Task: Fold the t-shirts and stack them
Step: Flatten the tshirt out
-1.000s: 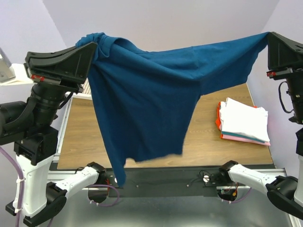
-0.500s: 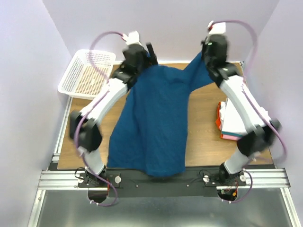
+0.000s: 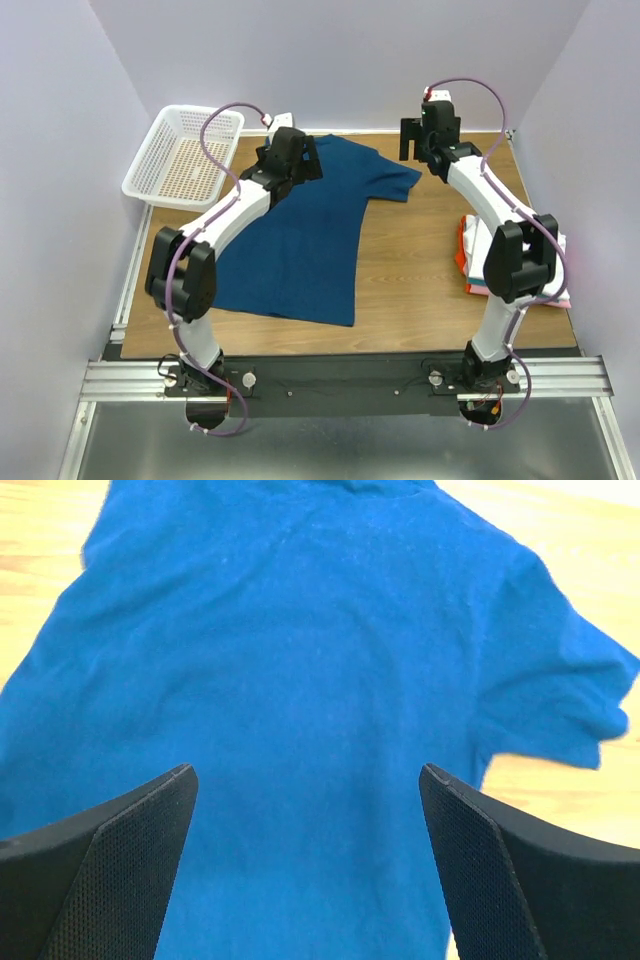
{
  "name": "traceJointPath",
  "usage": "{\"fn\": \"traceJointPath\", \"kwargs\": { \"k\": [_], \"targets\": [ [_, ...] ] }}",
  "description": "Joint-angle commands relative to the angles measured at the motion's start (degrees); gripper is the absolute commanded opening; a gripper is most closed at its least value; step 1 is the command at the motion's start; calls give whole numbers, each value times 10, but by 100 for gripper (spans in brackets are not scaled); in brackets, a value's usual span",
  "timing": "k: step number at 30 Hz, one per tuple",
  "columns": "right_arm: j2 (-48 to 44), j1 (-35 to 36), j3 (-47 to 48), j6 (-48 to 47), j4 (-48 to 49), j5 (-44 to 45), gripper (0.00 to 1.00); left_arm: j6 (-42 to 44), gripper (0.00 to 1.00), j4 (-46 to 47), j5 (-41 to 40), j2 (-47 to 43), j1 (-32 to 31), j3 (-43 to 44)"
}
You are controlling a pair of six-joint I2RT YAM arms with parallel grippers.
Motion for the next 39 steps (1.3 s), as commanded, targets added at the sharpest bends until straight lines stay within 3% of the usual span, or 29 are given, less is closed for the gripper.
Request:
{"fn": "traceJointPath", "kwargs": {
  "k": [1, 4, 7, 15, 22, 32, 39],
  "targets": [
    [-35, 3, -19, 23, 16, -114, 100, -21, 98, 48, 15, -75, 3, -82],
    [-22, 4, -25, 16, 18, -237, 100, -33, 98, 76, 52, -119, 1, -162],
    [26, 3, -1, 18, 18, -298, 100, -40, 98, 115, 85, -155, 1, -245],
    [177, 5, 90, 30, 17, -286, 100, -74, 98, 159, 129, -174, 0, -369],
    [218, 5, 85, 39, 16, -278, 100, -79, 98, 170, 133, -130, -1, -362],
    [162, 5, -106, 124, 20, -257, 100, -82, 98, 143, 108, -55, 1, -312],
    [-6, 28, -359, 218, 62, -186, 100, -71, 98, 138, 102, -38, 1, -292]
  ]
}}
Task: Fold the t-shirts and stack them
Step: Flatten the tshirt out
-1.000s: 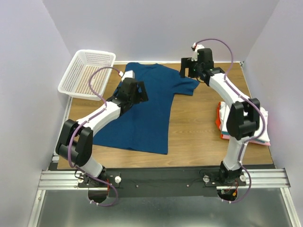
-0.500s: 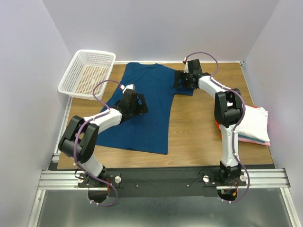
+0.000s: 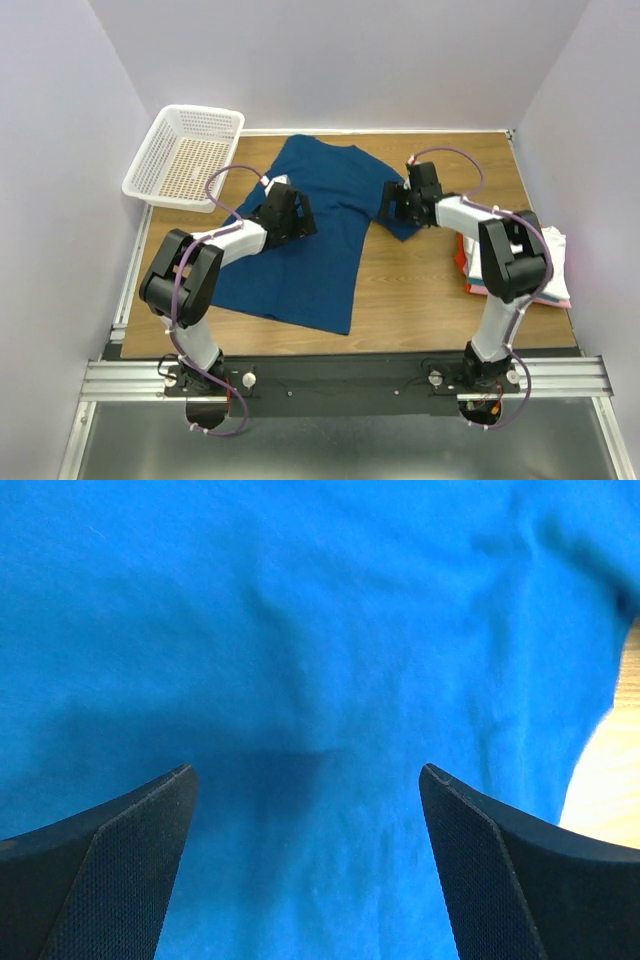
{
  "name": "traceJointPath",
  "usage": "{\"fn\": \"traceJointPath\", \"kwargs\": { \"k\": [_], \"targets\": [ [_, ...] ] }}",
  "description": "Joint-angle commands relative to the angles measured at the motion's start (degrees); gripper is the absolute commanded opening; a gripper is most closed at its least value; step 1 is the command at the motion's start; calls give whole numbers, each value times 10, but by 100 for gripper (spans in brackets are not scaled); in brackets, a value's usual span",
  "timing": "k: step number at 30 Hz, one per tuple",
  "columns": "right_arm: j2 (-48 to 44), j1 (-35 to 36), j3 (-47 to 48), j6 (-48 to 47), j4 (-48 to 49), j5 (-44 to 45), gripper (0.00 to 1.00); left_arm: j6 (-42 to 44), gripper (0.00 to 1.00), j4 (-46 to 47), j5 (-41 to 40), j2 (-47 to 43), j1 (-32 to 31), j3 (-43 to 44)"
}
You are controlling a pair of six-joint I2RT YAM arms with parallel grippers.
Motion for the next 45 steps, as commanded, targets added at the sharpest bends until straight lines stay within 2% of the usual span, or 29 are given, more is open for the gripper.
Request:
{"fn": "traceJointPath", "kwargs": {
  "k": [1, 2, 6, 12, 16, 20, 25, 29, 32, 33, 36, 39, 41, 45],
  "targets": [
    [-59, 21, -149, 95, -61, 65, 100, 7, 98, -5, -8, 28, 0, 31],
    [-101, 32, -210, 117, -59, 86, 100, 9, 98, -3, -1, 33, 0, 34],
    [-210, 76, -348, 179, -59, 102, 100, 13, 98, -2, 14, 65, 0, 63],
    [-366, 172, -467, 259, -62, 38, 100, 26, 98, 2, 83, 155, -7, 150],
    [-394, 255, -471, 282, -66, 12, 100, 31, 98, -6, 110, 216, -34, 231],
    [-382, 362, -422, 251, -65, 17, 100, 43, 98, -19, 141, 276, -65, 323],
    [-349, 395, -359, 199, -59, -4, 100, 58, 98, -36, 160, 322, -85, 419],
    [-357, 396, -326, 165, -60, 9, 100, 77, 98, -64, 110, 295, -84, 441],
    [-377, 396, -304, 169, -67, 32, 100, 83, 98, -82, 62, 237, -82, 415],
    [-383, 394, -293, 167, -77, 62, 100, 83, 98, -79, 28, 197, -80, 381],
    [-396, 391, -280, 178, -110, 115, 100, 76, 98, -69, 5, 130, -78, 317],
    [-419, 364, -278, 173, -128, 153, 100, 56, 98, -60, -21, 29, -77, 192],
    [-427, 318, -281, 172, -136, 165, 100, 40, 98, -57, -30, -3, -77, 147],
    [-414, 202, -280, 165, -135, 144, 100, 24, 98, -12, 10, -53, -77, 29]
  ]
}}
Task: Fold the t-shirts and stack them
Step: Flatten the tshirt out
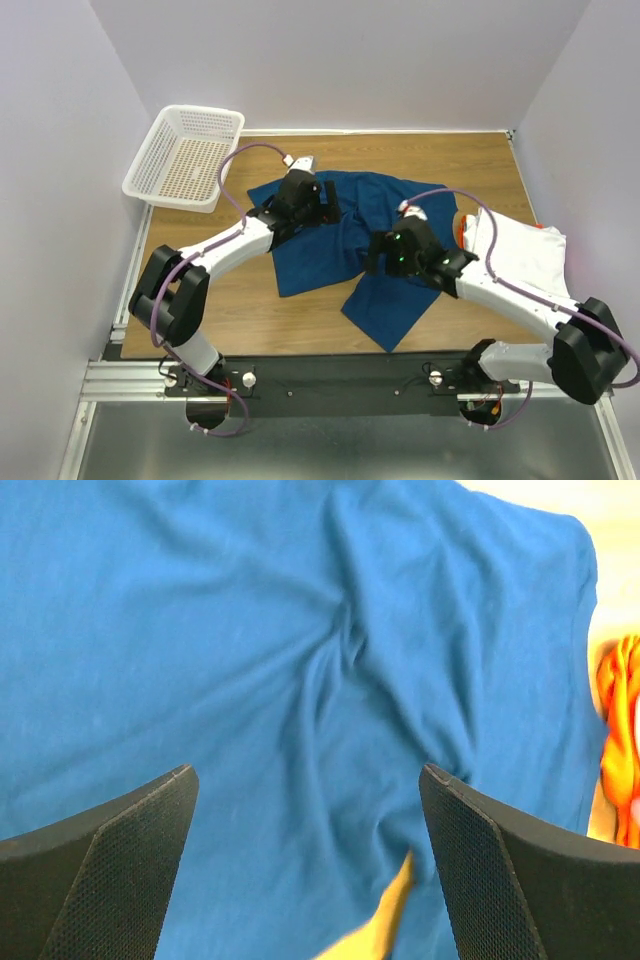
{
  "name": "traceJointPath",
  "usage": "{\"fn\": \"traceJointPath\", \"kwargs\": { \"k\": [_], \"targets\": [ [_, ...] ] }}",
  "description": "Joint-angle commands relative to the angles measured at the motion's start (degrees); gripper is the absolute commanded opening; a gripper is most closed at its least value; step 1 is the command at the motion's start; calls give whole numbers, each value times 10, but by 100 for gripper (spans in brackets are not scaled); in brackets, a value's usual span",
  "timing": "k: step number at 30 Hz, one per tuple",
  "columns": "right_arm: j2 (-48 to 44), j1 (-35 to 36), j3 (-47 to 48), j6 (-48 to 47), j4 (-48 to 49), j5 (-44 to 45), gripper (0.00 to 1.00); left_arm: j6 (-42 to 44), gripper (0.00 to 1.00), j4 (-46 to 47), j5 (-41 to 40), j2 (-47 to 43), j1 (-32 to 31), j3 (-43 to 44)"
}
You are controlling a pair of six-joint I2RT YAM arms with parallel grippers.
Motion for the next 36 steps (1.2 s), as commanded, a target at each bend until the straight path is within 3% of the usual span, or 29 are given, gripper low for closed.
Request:
{"fn": "traceJointPath", "kwargs": {
  "k": [1, 8, 16, 27, 31, 36],
  "targets": [
    [18, -95, 14, -18, -30, 23, 100, -27, 98, 29, 5, -10, -2, -92],
    [141, -186, 74, -42, -29, 30, 100, -33, 98, 35, 17, 27, 8, -125],
    [254, -235, 122, -61, -9, 10, 100, -19, 98, 42, 64, 70, 105, -137],
    [401, -274, 234, -69, 10, -16, 100, 25, 98, 23, 75, 142, 174, -49],
    [414, -279, 277, -80, 10, -33, 100, 29, 98, -8, 52, 158, 182, 21],
    [363, -279, 289, -118, 10, -48, 100, 39, 98, -16, 36, 115, 182, 40]
  ]
}}
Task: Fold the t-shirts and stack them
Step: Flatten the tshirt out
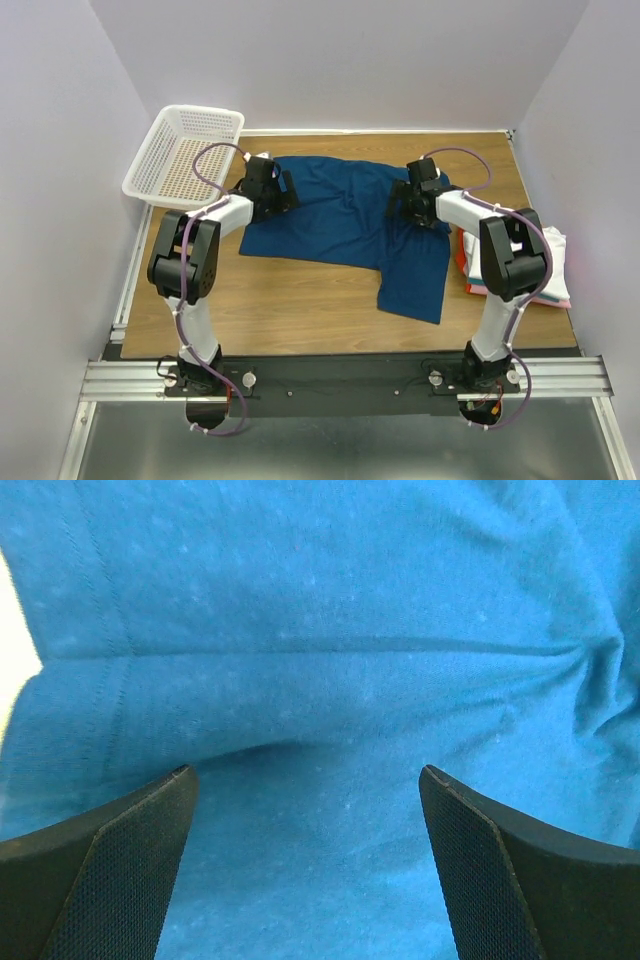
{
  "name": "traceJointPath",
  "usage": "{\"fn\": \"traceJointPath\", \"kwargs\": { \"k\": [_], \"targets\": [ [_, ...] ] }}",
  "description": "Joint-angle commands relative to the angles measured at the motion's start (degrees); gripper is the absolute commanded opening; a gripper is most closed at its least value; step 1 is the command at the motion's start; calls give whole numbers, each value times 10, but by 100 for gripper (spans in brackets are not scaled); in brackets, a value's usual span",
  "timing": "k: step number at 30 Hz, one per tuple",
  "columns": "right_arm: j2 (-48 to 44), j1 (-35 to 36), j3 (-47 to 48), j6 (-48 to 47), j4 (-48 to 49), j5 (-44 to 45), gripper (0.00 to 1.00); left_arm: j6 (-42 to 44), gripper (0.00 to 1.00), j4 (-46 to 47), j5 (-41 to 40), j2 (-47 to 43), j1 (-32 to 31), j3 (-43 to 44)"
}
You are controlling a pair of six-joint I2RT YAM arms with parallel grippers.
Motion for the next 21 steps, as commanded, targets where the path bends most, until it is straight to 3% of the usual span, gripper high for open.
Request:
{"fn": "traceJointPath", "kwargs": {
  "k": [1, 12, 21],
  "targets": [
    [-57, 0, 7, -36, -6, -28, 100, 15, 98, -38, -32, -54, 0, 10],
    [-392, 0, -190, 30, -5, 32, 100, -67, 98, -78, -126, -316, 1, -213],
    [-510, -1, -276, 59, -5, 12, 100, -105, 98, -57, -134, -380, 40, -320]
  ]
}}
